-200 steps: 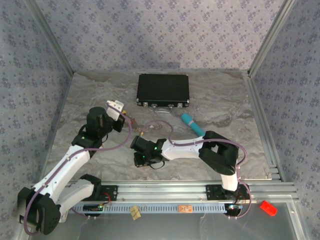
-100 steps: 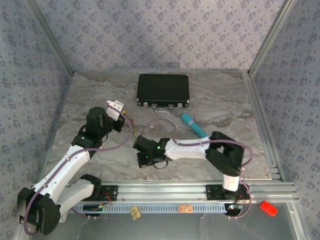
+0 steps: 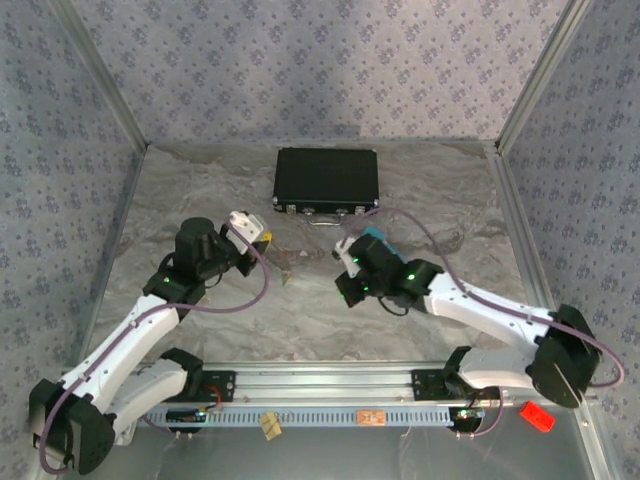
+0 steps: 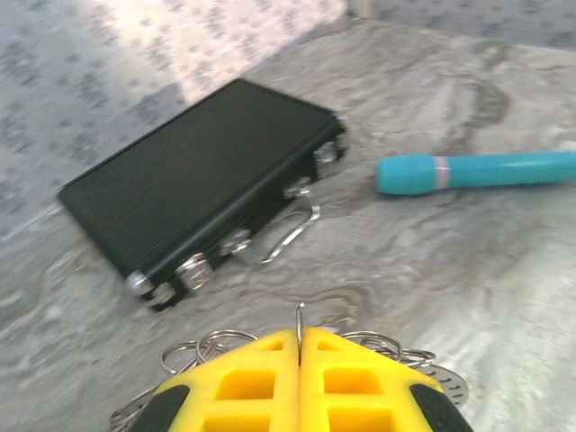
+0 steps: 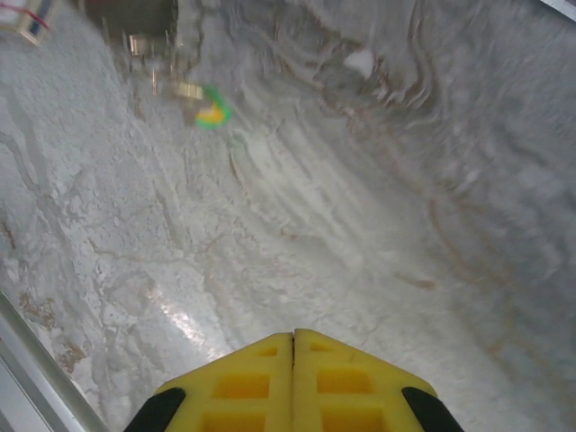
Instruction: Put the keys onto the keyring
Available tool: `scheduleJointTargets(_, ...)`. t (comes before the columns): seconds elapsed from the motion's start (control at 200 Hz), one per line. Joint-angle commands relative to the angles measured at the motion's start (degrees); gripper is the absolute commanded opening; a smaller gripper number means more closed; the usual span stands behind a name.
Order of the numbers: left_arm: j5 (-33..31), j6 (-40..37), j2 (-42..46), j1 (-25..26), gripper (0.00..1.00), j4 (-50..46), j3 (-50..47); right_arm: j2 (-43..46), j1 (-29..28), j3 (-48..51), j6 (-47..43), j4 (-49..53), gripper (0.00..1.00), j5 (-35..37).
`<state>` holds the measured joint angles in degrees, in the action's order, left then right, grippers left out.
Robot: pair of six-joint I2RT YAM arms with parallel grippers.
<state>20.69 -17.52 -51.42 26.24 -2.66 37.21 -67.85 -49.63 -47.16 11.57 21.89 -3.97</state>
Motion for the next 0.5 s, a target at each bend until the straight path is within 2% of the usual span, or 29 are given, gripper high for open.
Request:
scheduleJointTargets(0.0,10.0,-5.7,1.2,2.4,0.0,0.3,0.9,4.5,3.9,1.2,-12.6,-5.2,0.0,-12.6)
scheduleJointTargets(0.08,16.1,-9.3,1.2,3.8,0.0,0.0,-0.2,5.3,6.6,-0.1,-15.6,-3.8,0.0,-19.5)
scheduleJointTargets(0.16,18.9,-9.5,1.0,4.9,0.0,2.9,-2.5,4.6,7.6,-2.5,-18.6,0.0,0.0,-23.0)
scheduleJointTargets(0.4,20.9,-10.9,-1.5,6.8,0.0,3.5,-1.8,1.7,8.4,-5.8,-21.7,3.3,0.0,-28.8)
scheduleJointTargets(0.495,20.8,-12.2,-3.2,7.6,0.0,1.2,-0.3,0.2,8.4,-6.9,-21.7,4.1,0.0,-27.9)
